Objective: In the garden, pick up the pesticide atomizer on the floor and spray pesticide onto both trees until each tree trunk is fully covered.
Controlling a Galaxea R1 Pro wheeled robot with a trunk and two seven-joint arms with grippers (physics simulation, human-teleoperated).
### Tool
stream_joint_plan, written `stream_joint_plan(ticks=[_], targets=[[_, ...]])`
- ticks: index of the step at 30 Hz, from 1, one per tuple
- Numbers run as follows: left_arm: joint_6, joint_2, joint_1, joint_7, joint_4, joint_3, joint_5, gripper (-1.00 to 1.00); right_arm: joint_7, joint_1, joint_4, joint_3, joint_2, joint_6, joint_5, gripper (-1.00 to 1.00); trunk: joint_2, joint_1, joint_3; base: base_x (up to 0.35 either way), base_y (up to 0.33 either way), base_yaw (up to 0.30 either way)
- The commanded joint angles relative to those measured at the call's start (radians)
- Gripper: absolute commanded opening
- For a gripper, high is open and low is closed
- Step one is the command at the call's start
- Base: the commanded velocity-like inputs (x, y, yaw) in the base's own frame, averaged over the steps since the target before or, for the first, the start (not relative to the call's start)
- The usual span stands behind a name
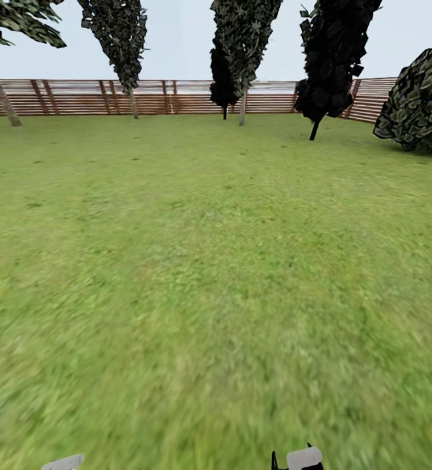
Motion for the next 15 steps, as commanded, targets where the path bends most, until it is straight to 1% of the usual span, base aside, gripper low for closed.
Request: stream_joint_plan(ticks=[1,3,7,9,15], targets=[[0.0,0.0,0.0,0.0,0.0,0.0,0.0,-1.0,0.0,0.0,0.0,0.0,0.0,0.0,0.0,1.0,0.0,0.0,0.001,0.0,0.0,0.274],[0.0,0.0,0.0,0.0,0.0,0.0,0.0,-1.0,0.002,0.0,0.0,0.001,-0.001,0.0,0.003,1.0,0.0,0.0,0.002,0.0,0.0,0.2],[0.0,0.0,0.0,0.0,0.0,0.0,0.0,-1.0,0.006,0.0,0.001,0.003,-0.003,0.0,0.009,1.0,0.0,0.0,0.003,0.0,0.0,0.039],[0.0,0.0,0.0,0.0,0.0,0.0,0.0,-1.0,0.007,0.0,0.001,0.003,-0.003,0.0,0.009,1.0,0.0,0.0,0.004,0.0,0.0,0.12],[0.0,0.0,0.0,0.0,0.0,0.0,0.0,-1.0,0.006,0.0,0.002,0.003,-0.003,0.0,0.009,1.0,0.0,0.0,0.01,0.0,0.0,0.21]])
